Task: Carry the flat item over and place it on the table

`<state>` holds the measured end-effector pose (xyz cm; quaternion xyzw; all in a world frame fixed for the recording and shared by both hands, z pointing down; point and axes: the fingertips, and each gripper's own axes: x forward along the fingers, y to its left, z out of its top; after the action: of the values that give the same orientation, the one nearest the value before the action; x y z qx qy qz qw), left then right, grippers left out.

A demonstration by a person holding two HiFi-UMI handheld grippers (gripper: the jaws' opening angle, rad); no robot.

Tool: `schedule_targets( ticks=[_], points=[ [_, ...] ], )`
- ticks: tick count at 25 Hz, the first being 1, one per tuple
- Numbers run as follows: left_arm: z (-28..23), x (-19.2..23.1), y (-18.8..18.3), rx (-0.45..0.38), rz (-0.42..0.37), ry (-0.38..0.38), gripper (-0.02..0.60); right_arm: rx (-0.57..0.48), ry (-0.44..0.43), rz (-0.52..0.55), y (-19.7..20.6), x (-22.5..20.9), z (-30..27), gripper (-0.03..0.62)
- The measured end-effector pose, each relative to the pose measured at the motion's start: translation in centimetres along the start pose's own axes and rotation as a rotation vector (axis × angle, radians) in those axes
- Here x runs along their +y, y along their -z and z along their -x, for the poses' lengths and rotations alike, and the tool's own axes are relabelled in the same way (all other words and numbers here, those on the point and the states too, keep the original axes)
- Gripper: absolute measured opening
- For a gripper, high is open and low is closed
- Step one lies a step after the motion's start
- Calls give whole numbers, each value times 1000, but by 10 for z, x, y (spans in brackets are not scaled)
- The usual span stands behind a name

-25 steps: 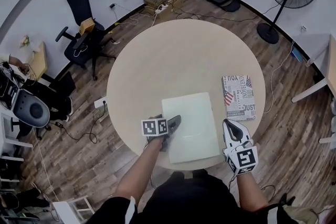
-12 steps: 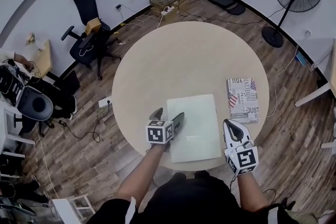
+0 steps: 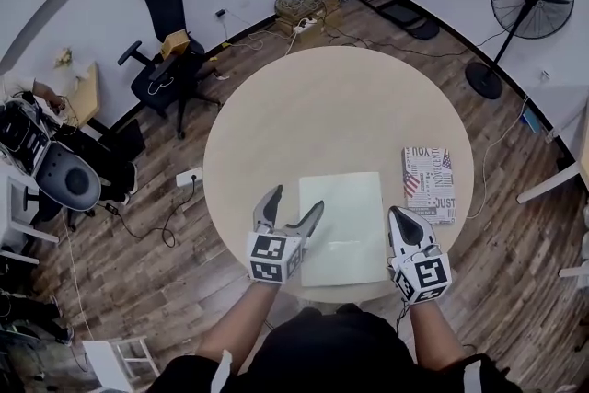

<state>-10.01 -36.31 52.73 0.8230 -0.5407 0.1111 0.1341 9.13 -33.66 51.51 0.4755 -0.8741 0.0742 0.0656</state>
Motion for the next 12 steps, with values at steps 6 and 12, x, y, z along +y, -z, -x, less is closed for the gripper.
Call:
schedule_targets(
  ticks=[6,12],
  points=[
    [41,17,-24,-123,-25,-134,122,-14,-22,-2,-6,7,-8,-3],
    [66,28,-26,-187,44,-181,6,-13,-49,25,-12,18,-13,-3]
  ],
)
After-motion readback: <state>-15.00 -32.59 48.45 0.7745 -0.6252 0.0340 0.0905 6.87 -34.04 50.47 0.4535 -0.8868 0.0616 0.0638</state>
